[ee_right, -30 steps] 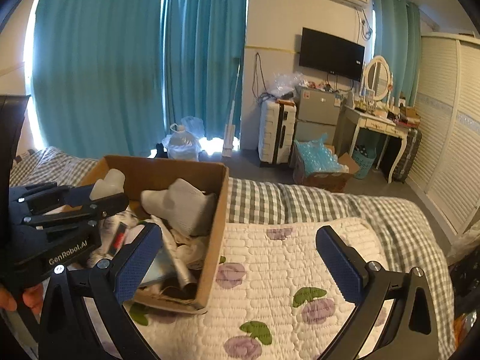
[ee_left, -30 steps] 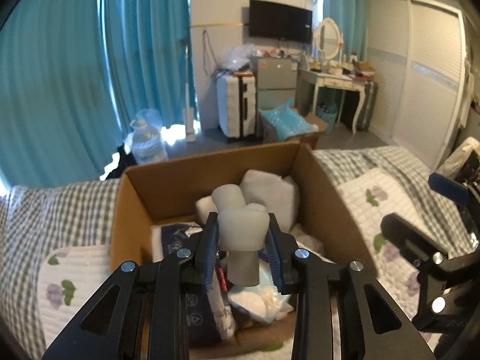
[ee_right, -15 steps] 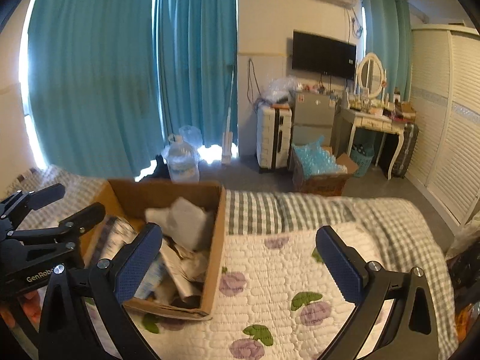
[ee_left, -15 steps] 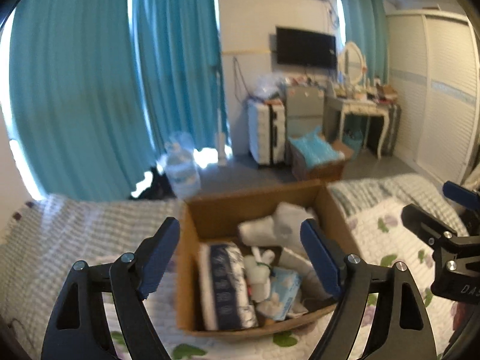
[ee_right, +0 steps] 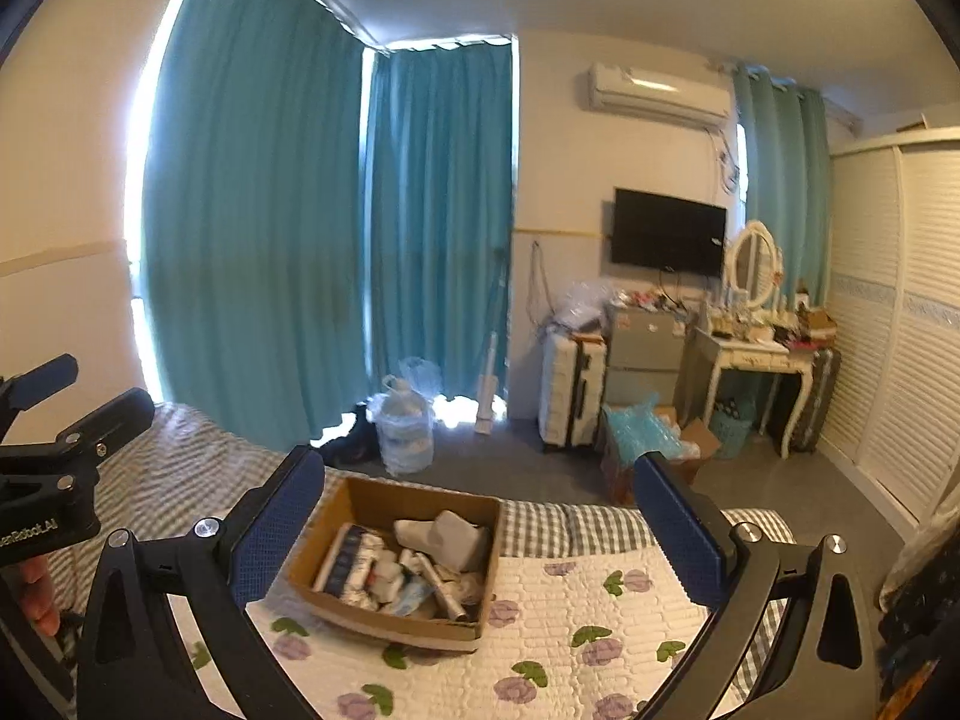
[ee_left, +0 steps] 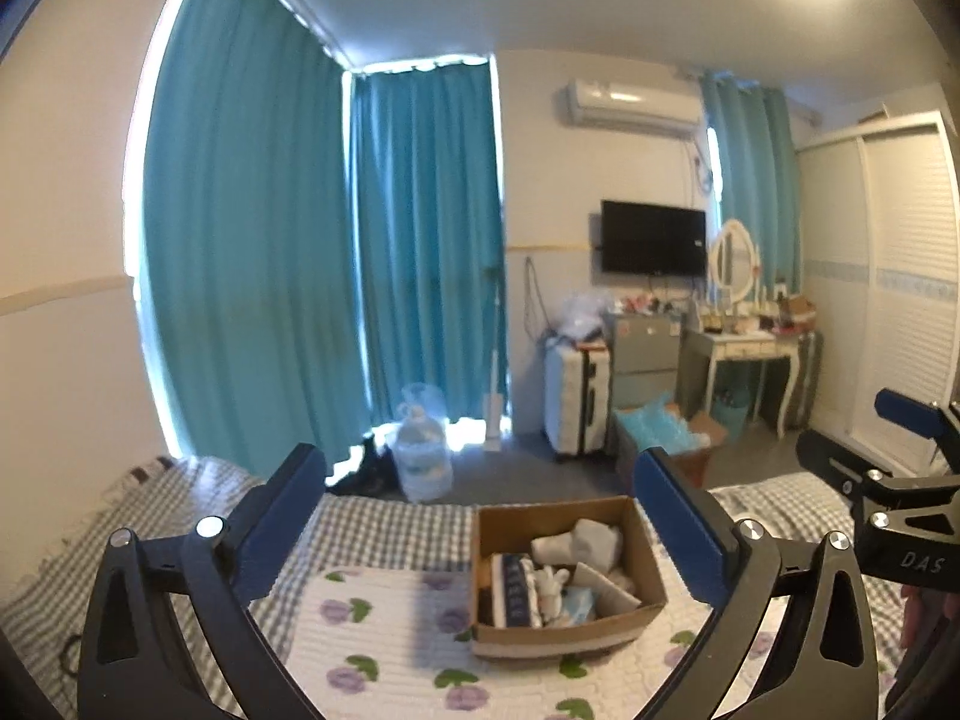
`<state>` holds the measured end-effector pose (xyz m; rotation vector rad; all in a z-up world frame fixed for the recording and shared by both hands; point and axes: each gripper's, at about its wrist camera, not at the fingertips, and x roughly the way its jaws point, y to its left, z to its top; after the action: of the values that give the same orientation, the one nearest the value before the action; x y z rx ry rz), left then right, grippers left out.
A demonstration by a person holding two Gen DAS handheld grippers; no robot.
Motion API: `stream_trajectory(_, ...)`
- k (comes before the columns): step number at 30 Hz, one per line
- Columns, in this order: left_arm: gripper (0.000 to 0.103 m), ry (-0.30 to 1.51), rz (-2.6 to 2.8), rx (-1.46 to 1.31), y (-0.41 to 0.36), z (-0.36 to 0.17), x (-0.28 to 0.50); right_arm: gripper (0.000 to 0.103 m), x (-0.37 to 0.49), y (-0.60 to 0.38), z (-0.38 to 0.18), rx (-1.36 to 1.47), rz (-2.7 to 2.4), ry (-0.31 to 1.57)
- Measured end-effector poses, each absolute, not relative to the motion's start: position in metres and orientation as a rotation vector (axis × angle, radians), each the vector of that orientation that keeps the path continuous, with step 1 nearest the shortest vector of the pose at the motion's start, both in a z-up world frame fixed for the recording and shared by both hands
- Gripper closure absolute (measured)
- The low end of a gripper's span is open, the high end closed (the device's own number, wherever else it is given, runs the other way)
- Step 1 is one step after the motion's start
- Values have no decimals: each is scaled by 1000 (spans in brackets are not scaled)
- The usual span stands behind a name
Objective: Organize soft objects
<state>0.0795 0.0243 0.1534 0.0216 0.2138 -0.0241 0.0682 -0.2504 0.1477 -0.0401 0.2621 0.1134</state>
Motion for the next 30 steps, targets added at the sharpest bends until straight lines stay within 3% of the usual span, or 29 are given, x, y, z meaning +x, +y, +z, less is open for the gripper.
stream_trajectory(7, 0, 238, 10, 41, 17, 104, 57, 0, 20, -243, 131, -57, 145, 223)
stream_trajectory(17, 0, 371, 37, 64, 0, 0, 95, 0, 60, -241, 22, -65, 127, 317)
stream_trajectory(30, 0, 405, 32, 44, 1, -16, 97, 0, 80, -243, -8, -76, 164, 365)
